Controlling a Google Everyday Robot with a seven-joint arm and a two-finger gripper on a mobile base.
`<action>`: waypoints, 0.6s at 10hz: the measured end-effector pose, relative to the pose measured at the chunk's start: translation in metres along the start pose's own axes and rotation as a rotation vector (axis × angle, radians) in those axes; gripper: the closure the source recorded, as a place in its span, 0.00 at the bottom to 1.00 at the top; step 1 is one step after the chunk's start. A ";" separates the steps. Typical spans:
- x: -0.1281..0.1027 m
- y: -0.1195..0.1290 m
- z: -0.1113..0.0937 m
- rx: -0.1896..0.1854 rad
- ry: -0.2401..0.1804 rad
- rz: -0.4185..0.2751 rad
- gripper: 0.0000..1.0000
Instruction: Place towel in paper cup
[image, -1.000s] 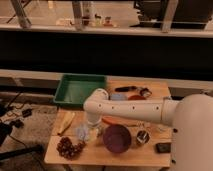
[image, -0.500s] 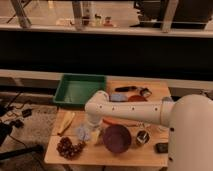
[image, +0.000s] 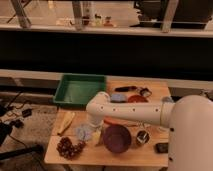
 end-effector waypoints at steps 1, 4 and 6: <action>0.000 0.000 0.000 0.003 -0.002 -0.002 0.30; -0.004 0.000 -0.004 0.010 -0.015 -0.013 0.59; -0.002 0.000 -0.005 0.011 -0.012 -0.014 0.80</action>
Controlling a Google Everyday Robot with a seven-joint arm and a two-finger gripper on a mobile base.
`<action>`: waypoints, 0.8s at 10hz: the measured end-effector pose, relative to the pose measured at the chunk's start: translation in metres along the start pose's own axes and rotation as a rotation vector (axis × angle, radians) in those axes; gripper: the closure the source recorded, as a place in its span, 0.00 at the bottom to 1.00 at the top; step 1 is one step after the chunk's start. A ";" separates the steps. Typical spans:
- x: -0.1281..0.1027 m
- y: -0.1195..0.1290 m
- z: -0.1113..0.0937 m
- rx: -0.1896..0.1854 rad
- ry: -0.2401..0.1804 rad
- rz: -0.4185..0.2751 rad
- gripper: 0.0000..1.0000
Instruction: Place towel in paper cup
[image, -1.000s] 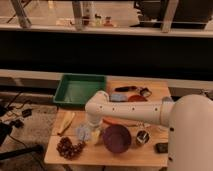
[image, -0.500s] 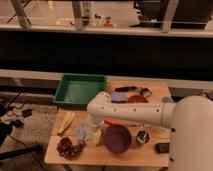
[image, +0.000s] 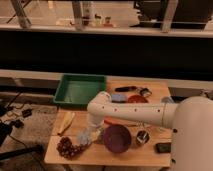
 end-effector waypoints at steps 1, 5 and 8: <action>0.000 0.000 -0.001 0.001 0.000 -0.001 0.90; -0.001 -0.001 -0.004 0.007 -0.013 -0.006 0.98; -0.006 -0.006 -0.043 0.068 -0.074 0.003 0.98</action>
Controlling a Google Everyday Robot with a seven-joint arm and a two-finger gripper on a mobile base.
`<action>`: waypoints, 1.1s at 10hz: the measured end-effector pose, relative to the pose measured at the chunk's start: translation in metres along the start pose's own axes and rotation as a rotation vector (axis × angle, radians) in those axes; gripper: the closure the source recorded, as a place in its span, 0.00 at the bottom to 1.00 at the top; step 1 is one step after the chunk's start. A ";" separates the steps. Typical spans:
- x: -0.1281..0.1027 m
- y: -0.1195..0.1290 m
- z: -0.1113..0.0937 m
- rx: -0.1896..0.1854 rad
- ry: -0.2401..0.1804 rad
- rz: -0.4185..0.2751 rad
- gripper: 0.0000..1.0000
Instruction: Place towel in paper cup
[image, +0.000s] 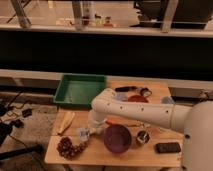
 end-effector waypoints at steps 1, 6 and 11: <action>-0.001 -0.002 -0.019 0.030 -0.009 0.003 0.98; 0.019 -0.004 -0.115 0.194 0.016 0.037 0.98; 0.089 0.015 -0.156 0.291 0.073 0.176 0.98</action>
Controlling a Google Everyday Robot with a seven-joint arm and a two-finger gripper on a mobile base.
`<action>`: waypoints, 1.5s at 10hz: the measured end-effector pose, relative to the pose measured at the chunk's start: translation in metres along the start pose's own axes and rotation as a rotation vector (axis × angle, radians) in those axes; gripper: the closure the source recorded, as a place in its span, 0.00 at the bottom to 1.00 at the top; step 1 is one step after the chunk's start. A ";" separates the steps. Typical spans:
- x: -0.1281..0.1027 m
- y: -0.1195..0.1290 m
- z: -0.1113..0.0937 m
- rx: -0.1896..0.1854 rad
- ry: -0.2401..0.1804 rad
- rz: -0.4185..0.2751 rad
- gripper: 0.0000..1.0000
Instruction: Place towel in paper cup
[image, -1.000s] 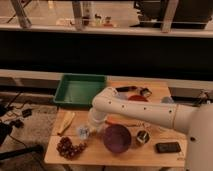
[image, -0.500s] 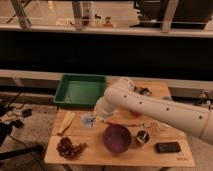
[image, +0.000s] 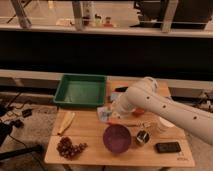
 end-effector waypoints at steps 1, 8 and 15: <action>0.014 0.000 -0.007 0.015 0.028 0.048 0.98; 0.053 0.007 -0.022 0.029 0.071 0.115 0.98; 0.100 0.021 -0.048 0.127 0.145 0.301 0.98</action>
